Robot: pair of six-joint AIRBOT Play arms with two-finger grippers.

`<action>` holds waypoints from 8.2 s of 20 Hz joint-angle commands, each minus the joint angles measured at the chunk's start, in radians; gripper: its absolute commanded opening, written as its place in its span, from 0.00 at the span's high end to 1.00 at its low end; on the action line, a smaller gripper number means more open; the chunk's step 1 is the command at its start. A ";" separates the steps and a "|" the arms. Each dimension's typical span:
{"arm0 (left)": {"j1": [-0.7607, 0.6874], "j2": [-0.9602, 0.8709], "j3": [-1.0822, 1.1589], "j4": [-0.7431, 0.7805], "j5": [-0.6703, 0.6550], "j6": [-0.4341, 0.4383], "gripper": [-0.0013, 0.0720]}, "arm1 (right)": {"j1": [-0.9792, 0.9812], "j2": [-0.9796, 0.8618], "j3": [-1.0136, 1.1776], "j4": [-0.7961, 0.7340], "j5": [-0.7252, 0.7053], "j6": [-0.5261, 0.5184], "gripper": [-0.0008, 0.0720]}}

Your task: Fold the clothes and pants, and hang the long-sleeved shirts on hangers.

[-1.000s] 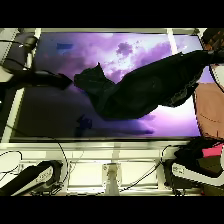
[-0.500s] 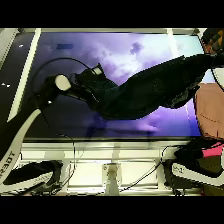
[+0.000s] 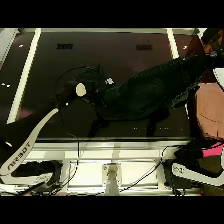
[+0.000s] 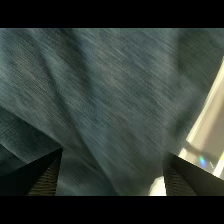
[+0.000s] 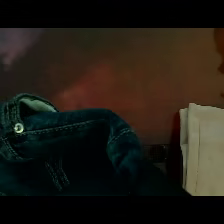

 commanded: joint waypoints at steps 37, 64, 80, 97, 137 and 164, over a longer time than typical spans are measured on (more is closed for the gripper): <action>0.334 0.309 0.000 0.447 0.289 -0.057 0.94 | 0.188 0.319 -0.246 0.278 0.011 -0.185 0.94; 0.191 0.278 0.000 0.444 -0.121 -0.419 0.07 | -0.184 0.070 -0.466 0.276 -0.587 0.026 0.37; 0.002 0.274 -0.260 0.612 -0.320 -0.769 0.09 | -0.212 0.070 -0.466 0.275 -0.507 0.023 0.37; -0.023 0.092 -0.302 0.811 -0.286 -0.923 0.42 | -0.212 0.070 -0.466 0.275 -0.484 0.023 0.37; 0.673 -0.288 0.426 1.034 1.083 -0.829 0.74 | -0.209 0.074 -0.466 0.402 -0.054 -0.114 0.38; 0.425 0.045 0.060 -0.164 -0.184 -0.542 0.48 | -0.211 0.074 -0.466 0.294 -0.021 -0.245 0.38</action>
